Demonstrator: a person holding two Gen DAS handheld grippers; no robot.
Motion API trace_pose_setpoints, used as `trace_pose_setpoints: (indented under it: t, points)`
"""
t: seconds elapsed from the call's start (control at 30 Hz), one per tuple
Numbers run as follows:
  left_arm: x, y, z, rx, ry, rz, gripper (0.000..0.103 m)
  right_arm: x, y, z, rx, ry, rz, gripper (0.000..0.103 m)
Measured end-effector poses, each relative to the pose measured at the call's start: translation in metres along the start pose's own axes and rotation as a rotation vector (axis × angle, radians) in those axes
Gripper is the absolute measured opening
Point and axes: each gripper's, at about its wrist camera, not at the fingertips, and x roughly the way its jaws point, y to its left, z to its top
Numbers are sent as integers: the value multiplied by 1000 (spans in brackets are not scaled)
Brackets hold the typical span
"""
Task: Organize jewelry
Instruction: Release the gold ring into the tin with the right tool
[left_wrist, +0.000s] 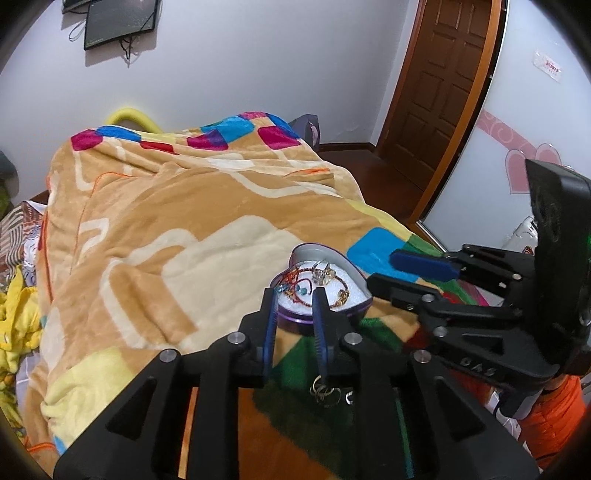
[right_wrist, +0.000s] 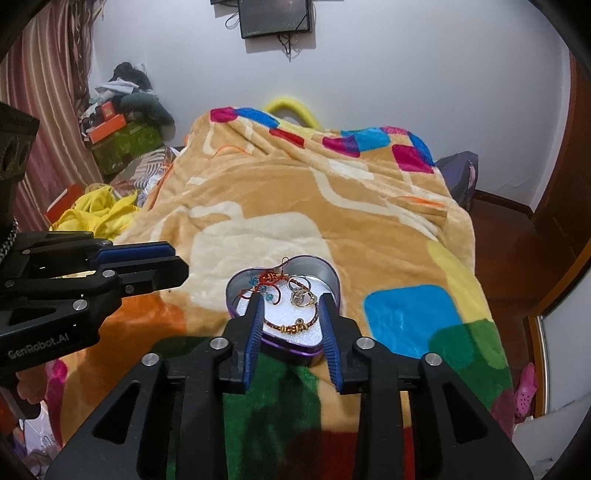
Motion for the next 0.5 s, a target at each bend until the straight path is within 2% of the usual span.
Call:
trace_pose_setpoints:
  t: [0.1, 0.27, 0.5]
  points:
    - [-9, 0, -5, -4, -3, 6, 30, -6, 4, -2, 0, -5, -3, 32]
    - [-19, 3, -19, -8, 7, 14, 31, -11, 12, -12, 2, 3, 5, 32]
    - [-23, 7, -42, -7, 41, 26, 31, 6, 27, -38, -1, 66, 26, 32]
